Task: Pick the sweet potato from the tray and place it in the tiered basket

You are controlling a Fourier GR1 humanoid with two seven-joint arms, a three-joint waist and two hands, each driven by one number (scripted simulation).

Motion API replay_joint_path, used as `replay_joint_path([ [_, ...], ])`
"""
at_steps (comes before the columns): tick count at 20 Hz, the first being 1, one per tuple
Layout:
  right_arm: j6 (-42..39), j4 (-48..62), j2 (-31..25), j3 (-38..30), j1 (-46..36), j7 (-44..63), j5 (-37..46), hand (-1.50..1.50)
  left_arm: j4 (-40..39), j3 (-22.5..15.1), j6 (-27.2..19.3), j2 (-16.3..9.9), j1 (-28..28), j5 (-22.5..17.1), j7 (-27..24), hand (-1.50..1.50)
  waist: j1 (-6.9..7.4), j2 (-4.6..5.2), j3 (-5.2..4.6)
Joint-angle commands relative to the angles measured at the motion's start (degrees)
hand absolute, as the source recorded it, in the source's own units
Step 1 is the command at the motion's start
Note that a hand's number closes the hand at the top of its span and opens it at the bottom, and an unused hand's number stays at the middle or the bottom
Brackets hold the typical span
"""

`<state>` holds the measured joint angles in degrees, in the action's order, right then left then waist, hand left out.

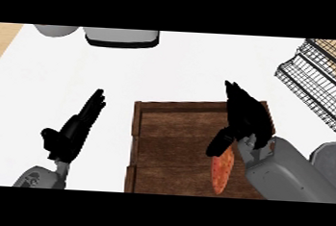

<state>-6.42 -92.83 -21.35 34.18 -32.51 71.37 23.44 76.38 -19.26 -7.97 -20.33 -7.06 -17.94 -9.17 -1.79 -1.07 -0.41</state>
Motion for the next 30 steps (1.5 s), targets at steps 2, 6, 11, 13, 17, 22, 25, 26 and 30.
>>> replay_joint_path([
  [2,-5.6,1.9,1.0,0.5,2.5,13.9,1.6,-1.5,-1.2,0.7,0.0,1.3,-2.1,-0.7,1.0,0.0,-1.09,0.26,0.06],
  [6,-4.9,2.2,3.7,-1.7,4.7,13.9,3.0,-1.5,-1.0,0.0,-0.2,2.0,-0.8,0.2,0.2,0.0,-0.22,0.38,0.13],
  [11,-3.4,0.0,8.4,-0.4,9.8,13.9,9.2,-1.5,0.1,1.8,2.4,-1.1,-1.3,-0.6,1.4,0.0,0.24,0.47,0.21],
  [13,-5.1,-1.3,6.8,-0.9,12.6,13.9,10.3,-1.5,-0.2,1.0,1.3,0.2,-1.0,0.7,0.5,0.0,0.1,0.47,0.23],
  [17,-4.1,-1.3,8.8,-2.7,16.4,13.9,14.2,-1.5,-1.1,1.2,0.9,1.1,-1.2,0.9,0.5,0.0,0.07,0.59,0.24],
  [22,-7.7,-3.9,10.3,-5.6,20.2,13.9,16.1,-1.5,1.5,0.9,1.6,0.0,0.2,1.5,1.4,0.0,0.95,0.63,0.3],
  [25,-6.9,-2.9,13.4,-5.3,20.5,13.8,18.6,-1.5,-0.6,1.9,2.9,0.9,-1.6,1.1,0.0,0.0,1.38,0.96,0.32],
  [26,-8.7,-5.0,14.4,-5.2,22.3,13.8,19.0,-1.5,2.7,1.5,1.5,1.0,-0.9,1.0,3.0,0.0,1.43,0.75,0.34],
  [30,-10.4,-5.8,17.0,-5.5,23.6,13.8,22.3,-1.5,-0.6,1.8,3.1,1.5,-1.4,1.9,-0.1,0.0,1.25,0.92,0.29],
])
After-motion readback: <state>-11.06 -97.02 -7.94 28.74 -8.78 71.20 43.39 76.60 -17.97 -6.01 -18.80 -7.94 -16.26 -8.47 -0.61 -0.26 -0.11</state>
